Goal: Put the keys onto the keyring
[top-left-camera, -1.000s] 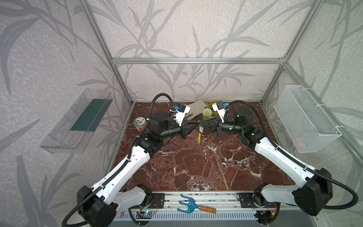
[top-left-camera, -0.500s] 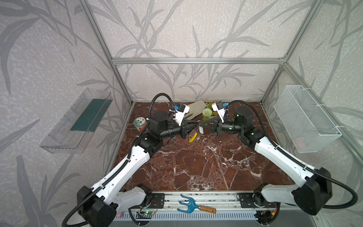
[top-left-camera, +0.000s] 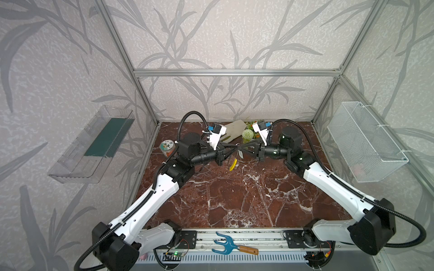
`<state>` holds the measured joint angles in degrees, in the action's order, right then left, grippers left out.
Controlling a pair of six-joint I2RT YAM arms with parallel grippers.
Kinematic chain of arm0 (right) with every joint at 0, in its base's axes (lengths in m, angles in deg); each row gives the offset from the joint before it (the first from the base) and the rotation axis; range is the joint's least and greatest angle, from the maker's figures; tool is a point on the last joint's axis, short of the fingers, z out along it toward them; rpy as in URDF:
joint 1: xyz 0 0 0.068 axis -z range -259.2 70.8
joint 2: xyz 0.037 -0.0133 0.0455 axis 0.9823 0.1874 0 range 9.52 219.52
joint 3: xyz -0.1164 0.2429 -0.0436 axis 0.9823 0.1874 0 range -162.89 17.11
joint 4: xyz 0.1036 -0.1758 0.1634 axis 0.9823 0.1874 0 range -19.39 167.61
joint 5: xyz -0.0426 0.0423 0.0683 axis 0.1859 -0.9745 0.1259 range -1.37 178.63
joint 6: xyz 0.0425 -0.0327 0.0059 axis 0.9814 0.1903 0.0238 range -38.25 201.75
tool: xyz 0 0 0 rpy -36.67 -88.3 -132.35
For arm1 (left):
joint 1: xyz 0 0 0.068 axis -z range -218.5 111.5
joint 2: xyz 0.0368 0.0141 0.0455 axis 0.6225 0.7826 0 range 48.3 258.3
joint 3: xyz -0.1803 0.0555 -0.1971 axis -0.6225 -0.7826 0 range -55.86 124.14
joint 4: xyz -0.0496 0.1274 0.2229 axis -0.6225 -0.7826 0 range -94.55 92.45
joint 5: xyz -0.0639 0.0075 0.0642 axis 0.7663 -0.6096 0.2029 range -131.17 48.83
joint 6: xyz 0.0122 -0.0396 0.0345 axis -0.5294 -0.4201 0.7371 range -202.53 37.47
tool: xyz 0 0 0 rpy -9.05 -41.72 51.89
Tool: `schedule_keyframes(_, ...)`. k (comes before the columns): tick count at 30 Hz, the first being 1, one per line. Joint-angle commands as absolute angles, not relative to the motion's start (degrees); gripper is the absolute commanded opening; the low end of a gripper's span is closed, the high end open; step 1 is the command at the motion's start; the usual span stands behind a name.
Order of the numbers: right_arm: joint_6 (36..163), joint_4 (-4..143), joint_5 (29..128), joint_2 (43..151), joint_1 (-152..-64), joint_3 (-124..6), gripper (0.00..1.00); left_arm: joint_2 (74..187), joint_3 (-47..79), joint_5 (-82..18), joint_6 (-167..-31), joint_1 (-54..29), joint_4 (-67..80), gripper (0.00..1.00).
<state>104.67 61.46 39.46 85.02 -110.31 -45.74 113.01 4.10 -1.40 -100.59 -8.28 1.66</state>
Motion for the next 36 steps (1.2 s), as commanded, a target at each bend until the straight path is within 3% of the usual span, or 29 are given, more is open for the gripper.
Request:
schedule_keyframes(1,105.0,60.1,37.7,85.9,-111.4,-47.9,0.12,113.5,6.7,2.0,-100.9,-7.6,4.3,0.0)
schedule_keyframes(6,104.9,60.4,37.6,86.0,-111.5,-48.0,0.01,113.5,6.7,1.9,-100.7,-7.6,4.2,0.0)
schedule_keyframes(12,102.0,64.1,38.1,85.0,-111.5,-48.3,0.0,113.4,6.7,0.6,-99.8,-7.7,2.5,0.0)
schedule_keyframes(17,98.1,69.6,39.0,83.6,-110.5,-48.6,0.0,112.1,7.0,-1.8,-96.8,-7.8,-2.4,0.13)
schedule_keyframes(19,96.2,72.3,39.1,83.2,-110.2,-48.9,0.0,111.5,7.1,-2.6,-95.5,-7.8,-4.4,0.14)
schedule_keyframes(36,64.4,114.5,48.9,90.4,-114.9,-64.9,0.0,113.3,11.1,2.0,-85.7,-7.8,-20.9,0.21)
